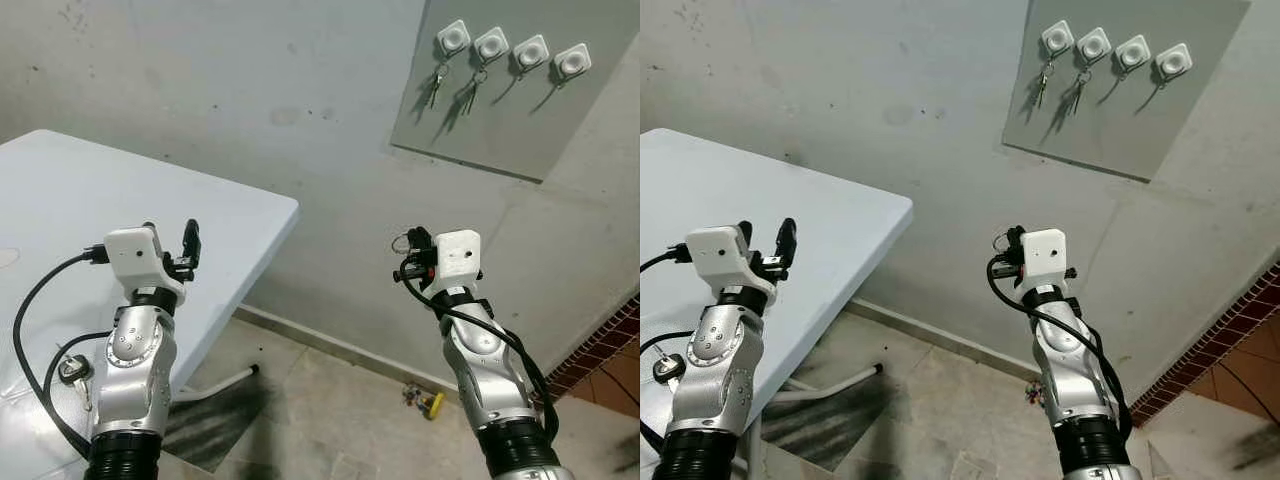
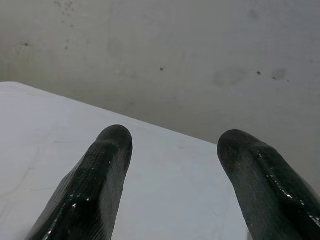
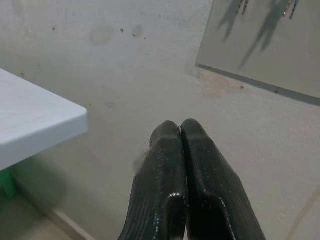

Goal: Hang keys on a hook

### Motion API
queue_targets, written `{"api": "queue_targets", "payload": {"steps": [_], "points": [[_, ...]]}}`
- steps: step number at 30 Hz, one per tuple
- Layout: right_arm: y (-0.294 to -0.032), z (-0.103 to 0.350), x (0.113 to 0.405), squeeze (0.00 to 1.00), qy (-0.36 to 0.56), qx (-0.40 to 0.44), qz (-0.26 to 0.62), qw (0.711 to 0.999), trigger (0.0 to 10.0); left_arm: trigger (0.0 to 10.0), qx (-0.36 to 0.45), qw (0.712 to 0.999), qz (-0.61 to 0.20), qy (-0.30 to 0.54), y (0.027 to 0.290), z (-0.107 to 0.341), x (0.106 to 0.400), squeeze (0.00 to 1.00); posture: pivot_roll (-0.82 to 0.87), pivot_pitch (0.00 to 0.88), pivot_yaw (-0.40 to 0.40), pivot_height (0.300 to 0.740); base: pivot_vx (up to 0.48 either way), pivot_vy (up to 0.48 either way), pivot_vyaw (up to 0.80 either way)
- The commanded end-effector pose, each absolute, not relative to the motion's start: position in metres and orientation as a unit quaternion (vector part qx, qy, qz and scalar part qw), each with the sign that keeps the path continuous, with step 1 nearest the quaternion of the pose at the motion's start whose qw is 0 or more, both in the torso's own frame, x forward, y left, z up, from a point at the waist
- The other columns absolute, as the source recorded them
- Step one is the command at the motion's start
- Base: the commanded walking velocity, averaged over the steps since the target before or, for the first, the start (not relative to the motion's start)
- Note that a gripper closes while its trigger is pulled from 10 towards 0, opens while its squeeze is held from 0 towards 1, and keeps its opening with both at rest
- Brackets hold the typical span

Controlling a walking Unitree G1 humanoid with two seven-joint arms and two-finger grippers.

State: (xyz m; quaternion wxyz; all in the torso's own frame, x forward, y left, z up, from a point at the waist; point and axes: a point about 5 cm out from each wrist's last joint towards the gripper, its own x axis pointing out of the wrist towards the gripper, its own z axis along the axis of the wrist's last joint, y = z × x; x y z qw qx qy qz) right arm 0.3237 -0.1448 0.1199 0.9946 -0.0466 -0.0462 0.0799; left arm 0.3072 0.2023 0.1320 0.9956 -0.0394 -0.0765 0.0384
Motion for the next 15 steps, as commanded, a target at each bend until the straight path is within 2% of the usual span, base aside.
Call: {"api": "queue_targets", "payload": {"steps": [1, 12, 15], "points": [[-0.1466, 0.1249, 0.3241, 0.00, -0.056, -0.046, 0.078, 0.994, 10.0, 10.0, -0.041, 0.996, 0.032, -0.068, 0.1997, 0.1301, 0.3085, 0.00, -0.09, 0.000, -0.036, 0.740, 0.000, 0.000, -0.77], [-0.1459, 0.1245, 0.3235, 0.00, -0.055, -0.045, 0.080, 0.994, 10.0, 10.0, -0.034, 0.996, 0.011, -0.077, 0.1965, 0.1315, 0.3057, 0.00, -0.09, 0.000, -0.038, 0.740, 0.000, 0.000, -0.77], [-0.1461, 0.1243, 0.3232, 0.00, -0.054, -0.045, 0.081, 0.994, 10.0, 10.0, -0.039, 0.997, 0.012, -0.072, 0.1974, 0.1304, 0.3055, 0.00, -0.09, 0.000, -0.038, 0.740, 0.000, -0.340, -0.77]]}}
